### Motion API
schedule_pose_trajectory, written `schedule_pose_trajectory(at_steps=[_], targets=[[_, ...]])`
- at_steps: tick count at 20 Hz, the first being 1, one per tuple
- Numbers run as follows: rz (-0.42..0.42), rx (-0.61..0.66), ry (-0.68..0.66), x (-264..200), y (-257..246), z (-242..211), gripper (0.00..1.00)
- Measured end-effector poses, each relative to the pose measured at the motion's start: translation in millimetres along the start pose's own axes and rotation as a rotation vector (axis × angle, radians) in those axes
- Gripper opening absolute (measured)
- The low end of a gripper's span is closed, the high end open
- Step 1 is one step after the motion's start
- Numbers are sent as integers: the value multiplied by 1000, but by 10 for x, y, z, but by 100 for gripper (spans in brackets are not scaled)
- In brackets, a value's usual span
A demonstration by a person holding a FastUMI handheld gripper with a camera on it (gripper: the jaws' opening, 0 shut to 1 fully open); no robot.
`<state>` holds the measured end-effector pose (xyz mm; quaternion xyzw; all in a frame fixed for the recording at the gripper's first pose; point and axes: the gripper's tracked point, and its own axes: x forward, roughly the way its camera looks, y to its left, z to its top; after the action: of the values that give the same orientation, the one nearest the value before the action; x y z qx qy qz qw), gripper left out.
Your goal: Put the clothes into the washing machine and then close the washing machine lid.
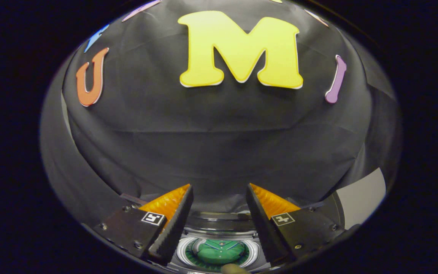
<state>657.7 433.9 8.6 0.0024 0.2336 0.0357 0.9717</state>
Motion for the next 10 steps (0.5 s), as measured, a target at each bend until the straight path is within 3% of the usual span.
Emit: schedule_pose_trajectory(at_steps=[4, 10], targets=[[-26, 38, 82, 225, -71, -185, 88], [-38, 56, 58, 217, -94, -212, 90]])
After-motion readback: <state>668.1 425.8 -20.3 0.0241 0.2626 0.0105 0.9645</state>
